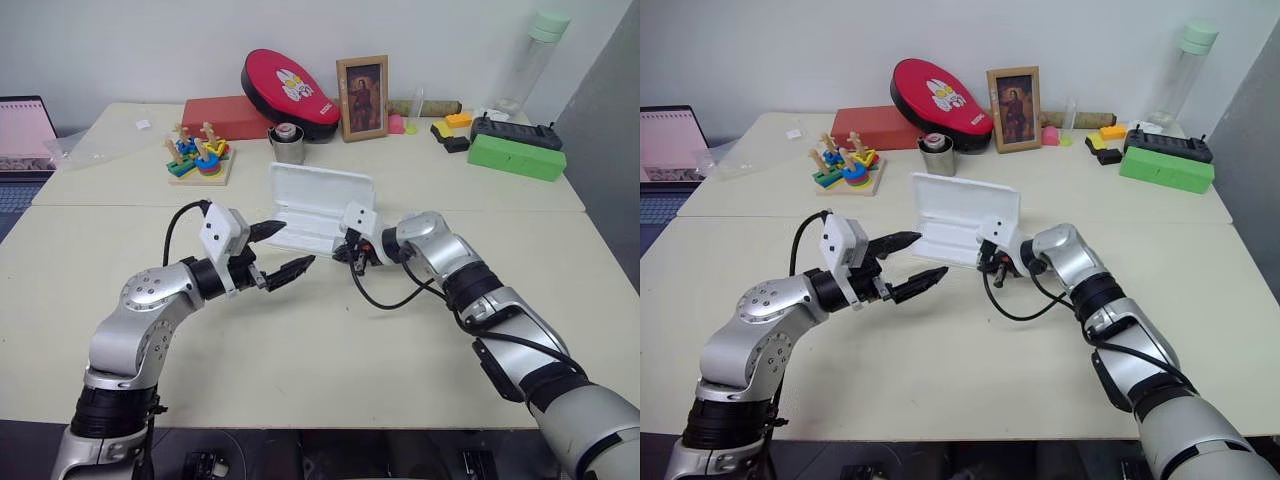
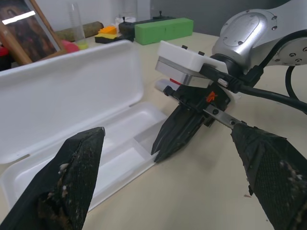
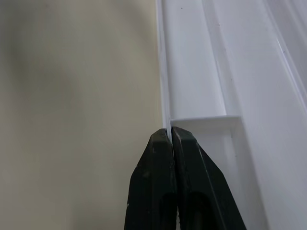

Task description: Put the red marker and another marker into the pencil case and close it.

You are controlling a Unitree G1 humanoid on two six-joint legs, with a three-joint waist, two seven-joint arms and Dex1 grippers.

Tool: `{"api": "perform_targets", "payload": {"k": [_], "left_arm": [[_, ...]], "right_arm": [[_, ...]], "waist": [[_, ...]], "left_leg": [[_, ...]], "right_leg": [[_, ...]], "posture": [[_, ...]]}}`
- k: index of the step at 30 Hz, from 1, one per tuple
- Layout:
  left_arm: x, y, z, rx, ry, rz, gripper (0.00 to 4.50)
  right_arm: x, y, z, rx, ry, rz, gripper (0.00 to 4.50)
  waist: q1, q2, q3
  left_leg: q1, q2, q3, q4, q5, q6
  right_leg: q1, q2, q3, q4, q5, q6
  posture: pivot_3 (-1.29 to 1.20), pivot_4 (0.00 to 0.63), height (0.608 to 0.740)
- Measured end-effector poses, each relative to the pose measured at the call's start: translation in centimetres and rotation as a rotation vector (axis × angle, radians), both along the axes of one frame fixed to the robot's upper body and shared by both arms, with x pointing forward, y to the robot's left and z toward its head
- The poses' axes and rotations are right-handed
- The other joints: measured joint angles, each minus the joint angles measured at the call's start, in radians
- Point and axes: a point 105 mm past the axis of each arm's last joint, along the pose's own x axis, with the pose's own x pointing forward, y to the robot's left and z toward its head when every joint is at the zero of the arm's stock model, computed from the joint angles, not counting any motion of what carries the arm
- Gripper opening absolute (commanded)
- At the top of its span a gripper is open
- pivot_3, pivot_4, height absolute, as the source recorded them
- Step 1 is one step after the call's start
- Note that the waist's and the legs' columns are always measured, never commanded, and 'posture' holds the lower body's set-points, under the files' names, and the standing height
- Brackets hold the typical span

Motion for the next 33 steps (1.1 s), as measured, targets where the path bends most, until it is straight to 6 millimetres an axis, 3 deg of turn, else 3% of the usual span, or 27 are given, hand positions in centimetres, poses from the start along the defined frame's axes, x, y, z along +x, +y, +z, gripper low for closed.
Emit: {"api": "perform_targets", "payload": {"k": [3,8,11,14,18,24,33], "left_arm": [[-0.1,0.0,0.0,-0.005,0.008,0.0,4.5],[-1.6,1.4,-0.9,0.024,0.067,0.004,4.5],[-2.7,3.2,-0.9,0.049,0.093,0.035,4.5],[-3.9,4.4,-1.1,0.08,0.123,0.056,4.5],[-5.0,3.9,-1.3,0.081,0.148,0.022,4.5],[-5.0,3.6,-1.0,0.078,0.145,0.027,4.5],[-4.8,1.9,-0.2,0.083,0.126,-0.044,4.5]], "right_arm": [[-0.3,-0.3,0.0,0.006,-0.004,0.013,0.04],[-2.6,-0.5,-0.2,0.027,-0.011,0.101,0.04],[-4.5,-1.2,-0.3,0.012,-0.041,0.15,0.04],[-7.4,-1.6,-1.7,-0.01,-0.012,0.199,0.04],[-10.5,-1.2,-2.5,-0.007,0.019,0.27,0.04],[-11.4,-1.0,-2.8,-0.01,0.034,0.267,0.04],[-11.0,-0.6,-2.6,0.018,0.031,0.22,2.43]], "waist": [[0.0,0.0,0.0],[0.0,0.0,0.0],[0.001,0.0,0.0],[0.002,0.0,0.0],[0.003,0.0,0.0],[0.003,0.0,0.0],[0.003,0.0,0.0]], "left_leg": [[0.0,0.0,0.0,0.0,0.0,0.0],[0.0,0.0,0.0,-0.001,0.0,0.0],[0.0,0.0,0.0,-0.001,0.0,0.0],[0.0,0.0,0.0,-0.001,0.0,0.0],[0.0,0.0,0.0,0.0,0.0,0.0],[0.001,0.0,0.0,0.001,0.0,0.0],[0.001,0.0,0.0,0.0,0.0,0.0]], "right_leg": [[0.0,0.0,0.0,0.0,0.0,0.0],[-0.001,0.0,0.0,0.0,0.0,0.0],[0.0,0.0,0.0,0.0,0.0,0.0],[0.0,0.0,0.0,-0.001,0.0,0.0],[0.0,0.0,0.0,-0.001,0.0,0.0],[0.001,0.0,0.0,-0.001,-0.001,0.002],[0.001,0.0,0.001,-0.001,0.0,0.001]], "posture": [[0.0,0.15,0.74],[0.0,0.15,0.74],[0.0,0.15,0.74],[0.0,0.15,0.74],[0.0,0.15,0.74],[0.0,0.15,0.74],[0.0,0.15,0.74]]}}
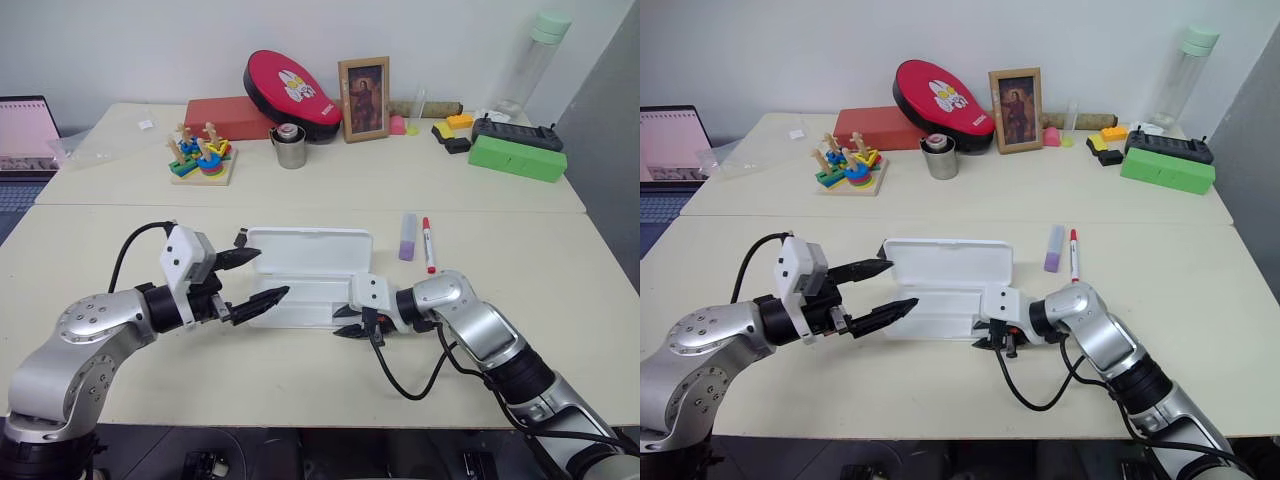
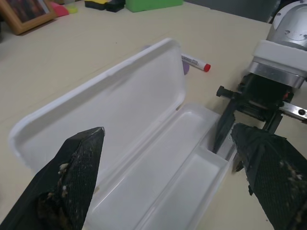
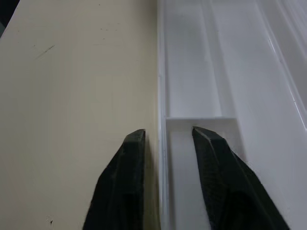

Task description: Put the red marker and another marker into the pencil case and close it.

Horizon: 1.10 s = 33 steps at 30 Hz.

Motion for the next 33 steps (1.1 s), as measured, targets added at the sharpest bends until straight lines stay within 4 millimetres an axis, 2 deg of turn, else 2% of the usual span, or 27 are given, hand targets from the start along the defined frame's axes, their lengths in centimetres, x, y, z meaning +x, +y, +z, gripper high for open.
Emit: {"api": "perform_targets", "payload": {"k": [2,5,7,10,12,14,15,19,23,26,33], "left_arm": [[0.0,-0.9,0.3,-0.004,-0.008,-0.039,4.5],[-0.2,-2.7,0.8,-0.013,-0.018,-0.11,4.5],[-0.2,-4.1,0.9,-0.029,-0.02,-0.16,4.5],[0.0,-6.3,0.8,-0.053,-0.019,-0.234,4.5],[0.5,-7.1,0.4,-0.039,-0.011,-0.257,4.5],[1.4,-7.9,0.3,-0.046,-0.016,-0.272,4.5],[1.7,-8.2,0.3,-0.051,-0.018,-0.276,4.5],[3.1,-10.2,0.8,-0.07,-0.049,-0.307,4.5],[3.7,-11.7,1.4,-0.089,-0.08,-0.336,4.5],[4.0,-12.3,2.0,-0.098,-0.102,-0.346,4.5],[4.2,-12.9,2.3,-0.108,-0.124,-0.35,4.5]], "right_arm": [[0.1,-0.3,1.1,0.044,0.003,-0.016,2.87],[0.2,-2.0,4.2,0.128,0.0,-0.064,3.58],[0.6,-4.0,6.2,0.178,-0.005,-0.14,4.03],[2.7,-7.6,8.1,0.225,-0.053,-0.364,4.47],[4.8,-10.3,7.9,0.22,-0.062,-0.584,4.47],[6.4,-13.3,6.3,0.172,-0.034,-0.816,4.47],[6.7,-14.0,5.8,0.158,-0.022,-0.879,4.47],[7.2,-15.1,3.9,0.134,0.027,-1.073,4.47],[6.9,-15.6,1.8,0.082,0.051,-1.161,4.47],[6.8,-15.5,1.7,0.072,0.036,-1.168,3.98],[6.9,-15.2,1.6,0.053,0.002,-1.166,2.35]], "waist": [[0.001,0.0,0.0],[0.008,0.0,0.0],[0.014,-0.001,0.0],[0.019,-0.001,-0.001],[0.017,-0.001,-0.001],[0.015,-0.001,-0.001],[0.015,-0.001,-0.001],[0.012,-0.001,-0.001],[0.012,-0.001,-0.001],[0.012,-0.001,-0.001],[0.013,-0.001,-0.001]], "left_leg": [[0.0,0.0,0.0,0.0,0.0,0.0],[-0.001,0.0,0.0,0.0,0.0,0.0],[-0.001,0.0,0.0,0.0,0.0,0.0],[-0.001,0.0,0.0,0.001,0.0,0.0],[0.0,0.0,0.0,0.001,0.0,0.0],[-0.001,0.0,0.0,0.001,0.0,0.0],[-0.001,0.0,0.0,0.001,0.0,0.0],[-0.002,0.0,0.0,0.001,0.0,0.0],[-0.002,0.0,0.0,0.001,0.0,0.0],[-0.001,0.0,0.0,0.001,0.0,0.0],[-0.001,0.0,0.0,0.002,0.0,0.0]], "right_leg": [[0.0,0.0,0.0,0.0,0.0,0.0],[0.001,0.0,0.0,-0.001,0.0,0.0],[0.001,0.0,0.0,-0.001,0.0,0.0],[0.0,0.0,-0.001,0.0,0.0,0.0],[0.0,0.0,0.0,0.0,0.0,0.0],[-0.001,0.0,0.0,0.0,0.0,0.0],[-0.001,0.0,0.0,0.0,0.0,0.0],[-0.001,0.0,0.0,0.0,0.0,0.0],[-0.001,0.0,0.0,-0.001,0.0,0.0],[0.0,0.0,0.0,0.0,0.0,0.0],[0.001,0.0,0.0,0.0,0.001,0.001]], "posture": [[0.0,0.15,0.74],[0.0,0.15,0.74],[0.0,0.15,0.74],[0.0,0.15,0.74],[0.0,0.15,0.74],[0.0,0.15,0.74],[0.0,0.15,0.74],[0.0,0.15,0.74],[0.0,0.15,0.74],[0.0,0.15,0.74],[0.0,0.15,0.74]]}}
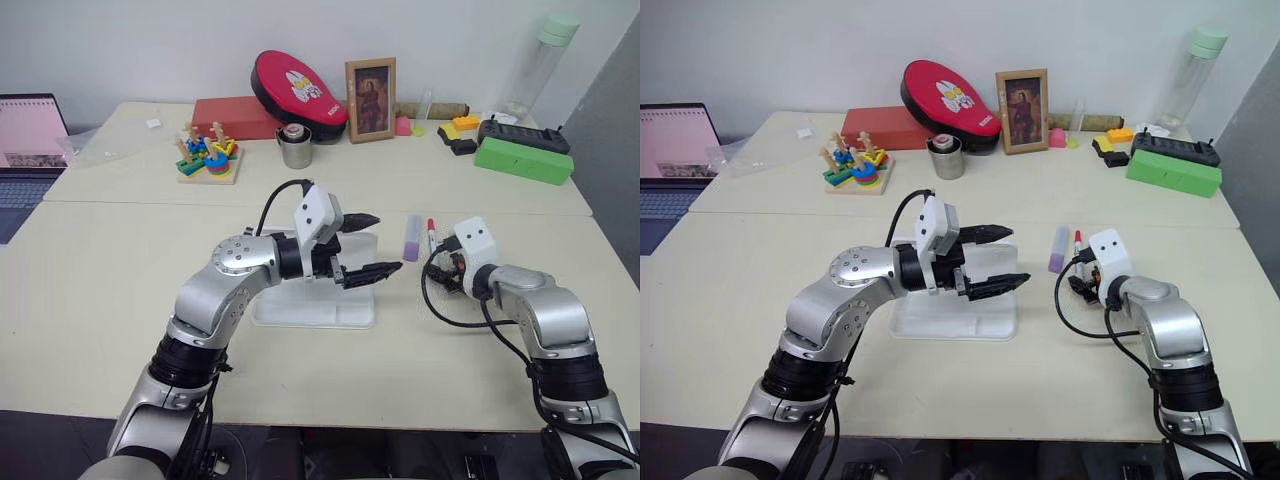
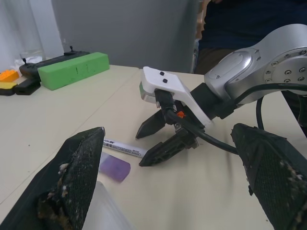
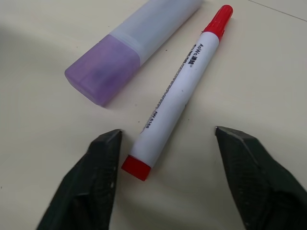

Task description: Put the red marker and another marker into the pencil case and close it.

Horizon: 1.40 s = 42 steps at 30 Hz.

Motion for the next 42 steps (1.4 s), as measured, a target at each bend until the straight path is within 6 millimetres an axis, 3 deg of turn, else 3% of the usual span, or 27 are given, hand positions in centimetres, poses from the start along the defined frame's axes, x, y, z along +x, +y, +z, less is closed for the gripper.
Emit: {"api": "perform_targets", "payload": {"k": [8,14,16,18,19,21,22,24,27,31,33,35,42], "left_arm": [[0.3,-0.3,0.3,-0.01,-0.026,0.01,4.5],[0.7,0.0,0.6,-0.017,-0.045,0.033,4.5],[1.1,1.0,1.1,-0.023,-0.052,0.075,4.5],[1.4,2.9,2.3,-0.035,-0.072,0.14,4.5],[1.0,4.4,3.6,-0.05,-0.099,0.179,4.5],[0.6,5.5,4.4,-0.062,-0.119,0.206,4.5],[0.1,6.6,4.5,-0.062,-0.114,0.234,4.5],[-1.0,8.6,3.7,-0.036,-0.069,0.284,4.5],[-2.8,11.9,1.7,0.016,0.02,0.381,4.5],[-5.3,15.8,-0.6,0.083,0.114,0.507,4.5],[-6.4,17.4,-1.8,0.118,0.153,0.564,4.5],[-7.2,18.3,-2.7,0.141,0.184,0.596,4.5],[-7.6,18.6,-1.7,0.14,0.125,0.632,4.5]], "right_arm": [[0.3,-0.3,0.0,0.029,0.012,-0.036,0.43],[1.0,-1.4,0.7,0.037,-0.025,-0.081,0.31],[1.7,-1.6,2.2,0.042,-0.099,-0.064,0.31],[2.8,-1.4,5.3,0.056,-0.221,-0.027,0.31],[3.5,-1.2,8.0,0.063,-0.324,0.006,0.31],[3.7,-1.0,10.1,0.061,-0.398,0.043,0.31],[3.5,0.2,11.4,0.073,-0.447,0.126,0.31],[2.5,3.3,12.1,0.079,-0.466,0.328,0.31],[-0.1,8.3,11.4,0.061,-0.424,0.654,0.31],[-3.6,13.0,10.1,0.041,-0.339,0.979,0.31],[-4.4,14.6,9.6,-0.003,-0.313,1.069,0.31],[-4.6,15.7,8.9,-0.032,-0.285,1.103,0.31],[-4.5,17.6,3.8,-0.156,-0.153,1.152,0.31]], "waist": [[0.004,0.0,0.0],[0.002,0.0,0.0],[0.0,0.001,0.001],[-0.018,0.002,0.002],[-0.024,0.002,0.002],[-0.027,0.002,0.001],[-0.031,0.002,0.001],[-0.042,0.002,0.002],[-0.048,0.002,0.002],[-0.039,0.002,0.003],[-0.031,0.002,0.002],[-0.021,0.001,0.002],[-0.004,-0.001,0.001]], "left_leg": [[0.0,0.0,0.0,0.0,0.0,0.0],[0.0,0.0,0.0,0.0,0.0,0.0],[-0.001,0.0,0.0,0.0,0.0,0.0],[-0.001,0.0,0.0,-0.001,0.0,0.0],[-0.001,0.0,0.0,-0.001,0.0,0.0],[-0.001,0.0,0.0,-0.002,0.0,0.0],[-0.001,0.0,0.0,-0.002,0.0,0.0],[-0.001,0.0,0.0,-0.003,0.0,0.0],[-0.001,0.0,0.0,-0.004,0.0,0.001],[-0.001,0.0,0.0,-0.002,0.0,0.001],[0.0,0.0,0.0,-0.002,0.0,0.0],[0.0,0.0,-0.001,-0.002,0.0,0.0],[0.0,0.0,0.0,-0.002,0.0,0.0]], "right_leg": [[0.0,0.0,0.0,0.0,0.0,0.0],[-0.001,0.0,0.0,0.0,0.0,0.0],[-0.002,0.0,0.0,0.0,0.0,0.0],[-0.002,0.0,0.001,0.0,0.0,0.0],[-0.003,0.0,0.001,0.0,0.0,0.0],[-0.002,0.0,0.0,0.0,0.0,0.0],[-0.002,0.0,0.0,-0.001,0.0,0.0],[-0.002,0.0,0.001,-0.001,0.0,0.0],[-0.003,0.0,0.001,0.0,-0.001,-0.001],[-0.002,0.0,0.0,0.0,-0.001,-0.001],[-0.002,0.0,0.0,-0.001,-0.001,-0.001],[-0.002,0.0,0.0,0.0,-0.001,-0.001],[-0.002,0.0,0.0,0.0,0.0,-0.002]], "posture": [[0.0,0.15,0.74],[0.0,0.15,0.74],[0.0,0.15,0.74],[0.0,0.15,0.74],[0.0,0.15,0.74],[0.0,0.15,0.74],[0.0,0.15,0.74],[0.0,0.15,0.74],[0.0,0.15,0.74],[0.0,0.15,0.74],[0.0,0.15,0.74],[0.0,0.15,0.74],[0.0,0.15,0.74]]}}
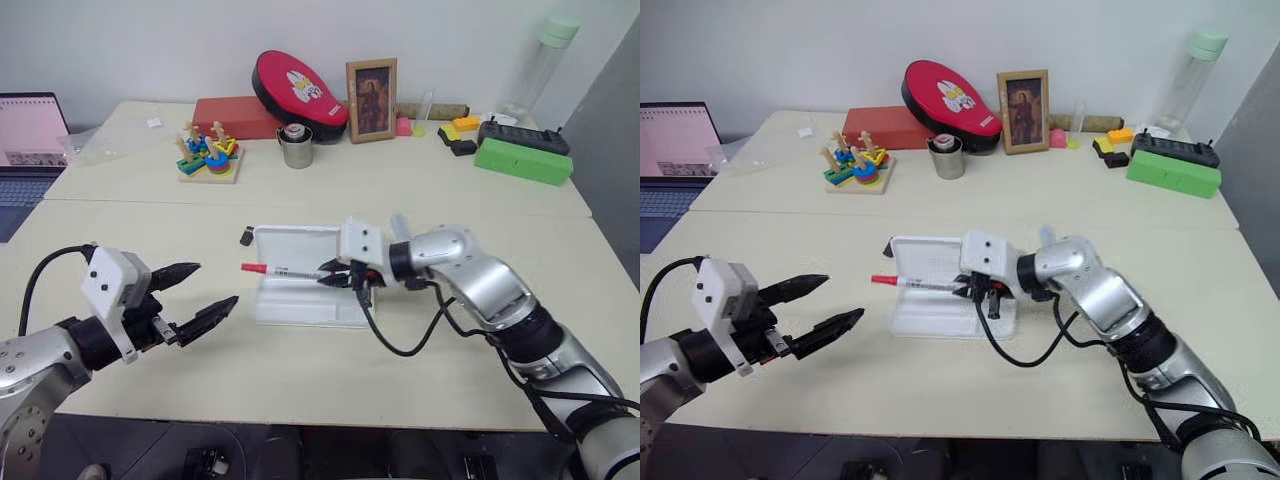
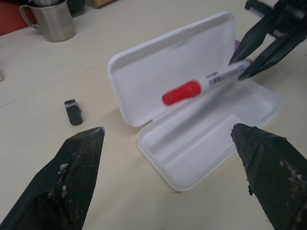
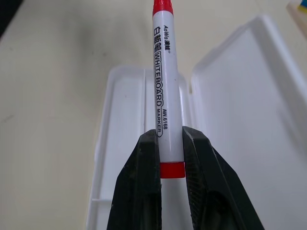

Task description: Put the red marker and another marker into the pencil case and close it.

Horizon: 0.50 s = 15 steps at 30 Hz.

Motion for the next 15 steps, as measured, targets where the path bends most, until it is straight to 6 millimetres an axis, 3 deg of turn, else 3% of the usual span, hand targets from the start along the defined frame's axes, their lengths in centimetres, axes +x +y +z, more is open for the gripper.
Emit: {"api": "perform_targets", "payload": {"k": [3,7,9,15], "left_arm": [[0.0,-0.5,0.1,-0.002,-0.009,-0.006,4.5],[0.1,-0.8,0.1,-0.008,-0.009,-0.011,4.5],[0.2,-0.9,0.1,-0.012,-0.012,-0.012,4.5],[0.6,-1.6,0.5,-0.019,-0.027,-0.036,4.5]], "right_arm": [[0.5,-0.1,-1.6,-0.052,0.006,-0.017,0.31],[0.8,-0.1,-1.9,-0.064,-0.003,-0.024,0.31],[1.0,-0.2,-2.2,-0.071,-0.001,-0.033,1.06],[1.0,-0.2,-2.3,-0.07,0.0,-0.033,2.39]], "waist": [[-0.001,0.0,0.0],[-0.006,0.0,0.0],[-0.006,0.0,0.0],[-0.007,0.0,0.0]], "left_leg": [[0.0,0.0,0.0,-0.001,0.0,0.0],[0.0,0.0,0.0,-0.001,0.0,0.0],[0.0,0.0,0.0,-0.001,0.0,0.0],[0.0,0.0,0.0,-0.001,0.0,0.0]], "right_leg": [[0.0,0.0,0.0,0.0,0.0,0.0],[0.0,0.0,0.0,0.0,0.0,0.0],[0.0,0.0,0.0,0.0,0.0,0.0],[0.0,0.0,0.0,0.0,0.0,0.0]], "posture": [[0.0,0.15,0.74],[0.0,0.15,0.74],[0.0,0.15,0.74],[0.0,0.15,0.74]]}}
